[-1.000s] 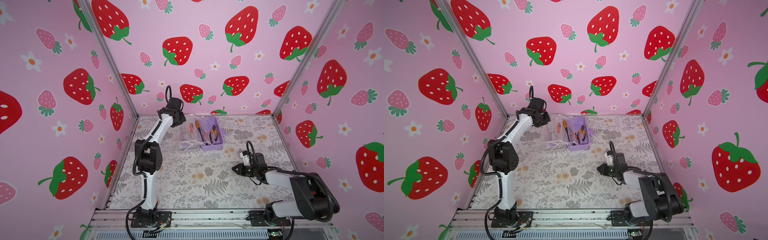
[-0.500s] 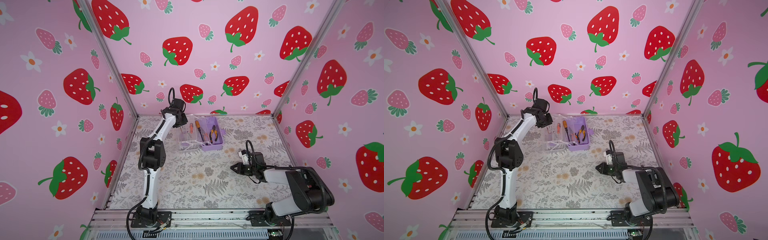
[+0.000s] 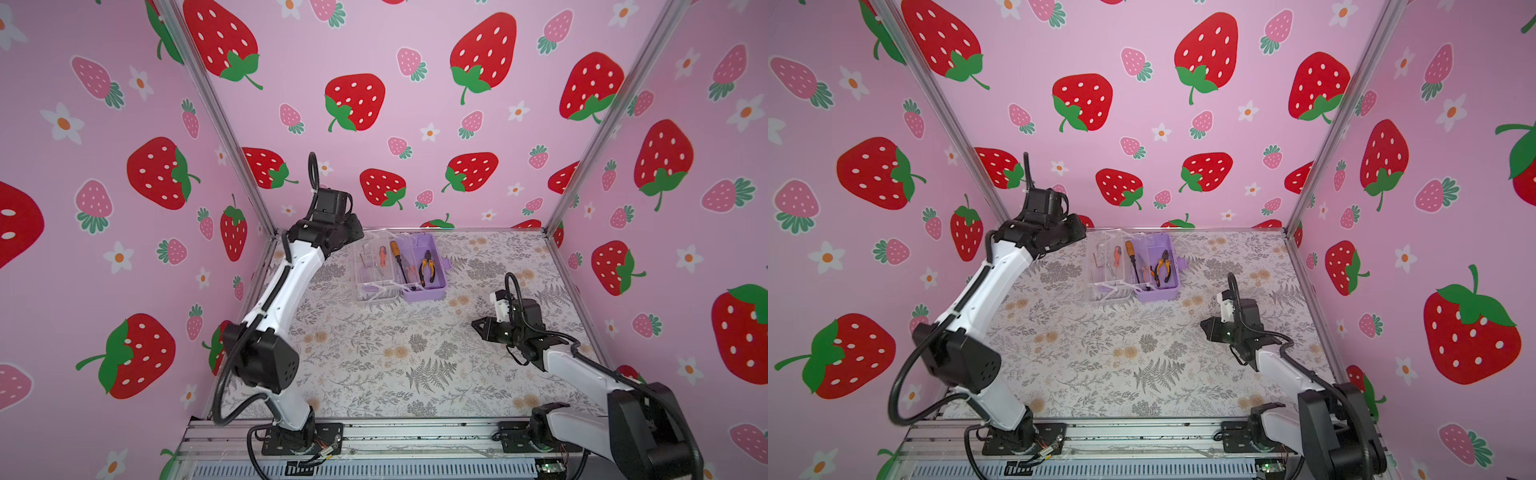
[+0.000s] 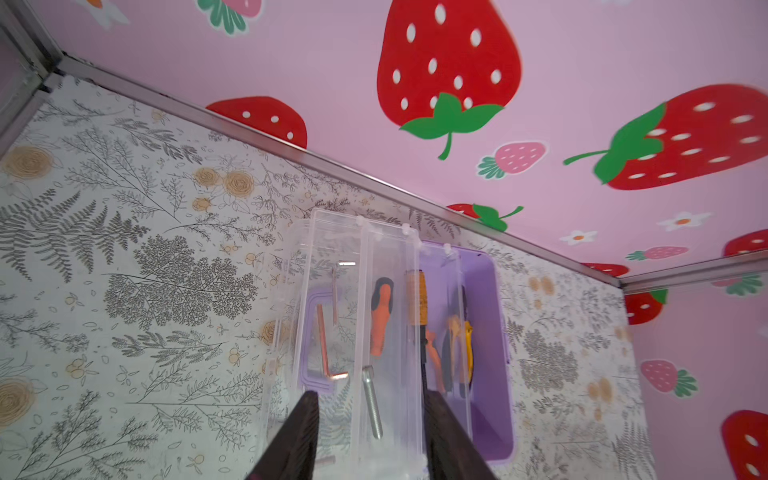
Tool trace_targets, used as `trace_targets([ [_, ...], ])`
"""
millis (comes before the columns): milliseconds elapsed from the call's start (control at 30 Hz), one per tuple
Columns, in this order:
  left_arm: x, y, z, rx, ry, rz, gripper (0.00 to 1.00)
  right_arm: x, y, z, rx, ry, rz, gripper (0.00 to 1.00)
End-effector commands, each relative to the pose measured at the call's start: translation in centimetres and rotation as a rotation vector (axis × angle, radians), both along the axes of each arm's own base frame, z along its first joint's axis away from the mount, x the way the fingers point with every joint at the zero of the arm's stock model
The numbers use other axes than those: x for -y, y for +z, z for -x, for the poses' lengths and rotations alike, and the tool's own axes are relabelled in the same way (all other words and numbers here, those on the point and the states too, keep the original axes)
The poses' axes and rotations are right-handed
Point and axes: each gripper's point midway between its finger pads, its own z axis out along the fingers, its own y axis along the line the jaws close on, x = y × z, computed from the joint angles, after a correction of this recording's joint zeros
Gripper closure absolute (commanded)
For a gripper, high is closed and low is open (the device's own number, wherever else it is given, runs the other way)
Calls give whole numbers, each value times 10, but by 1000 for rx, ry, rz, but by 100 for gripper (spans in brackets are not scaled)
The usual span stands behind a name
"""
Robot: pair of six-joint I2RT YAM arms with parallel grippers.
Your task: Pack the tool kit
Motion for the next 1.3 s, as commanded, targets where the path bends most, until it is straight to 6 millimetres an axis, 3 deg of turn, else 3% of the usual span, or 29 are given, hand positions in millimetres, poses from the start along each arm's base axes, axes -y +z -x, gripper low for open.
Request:
trace_targets([
  [0,-18,11,24,99,52,-32,53,30,20,-2,59,-127,104,80],
  [100,-38,19,57,174,127,-19,52,49,54,-2,168,-232,116,75],
  [200,-49,10,89,244,148,13,48,64,90,2,272,-317,94,60],
  [333,-38,-10,114,311,66,66,40,82,134,10,400,-398,89,43],
  [367,-33,-15,119,319,34,71,34,88,143,12,429,-424,95,38],
  [400,-28,-21,123,321,1,72,5,93,151,14,451,-450,100,35],
  [467,-26,-38,129,304,-26,60,1,102,165,18,481,-486,109,28],
  [500,-26,-49,131,294,-30,51,1,105,170,20,493,-497,114,2],
  [567,-33,-66,135,274,5,47,1,110,180,23,507,-519,120,1],
  [733,-43,-88,143,245,37,6,1,122,189,28,504,-597,102,1],
  [1000,-71,-101,148,241,171,-66,1,128,170,28,485,-668,31,1],
  [1267,-67,-113,151,204,150,-60,1,129,159,30,478,-673,28,1],
])
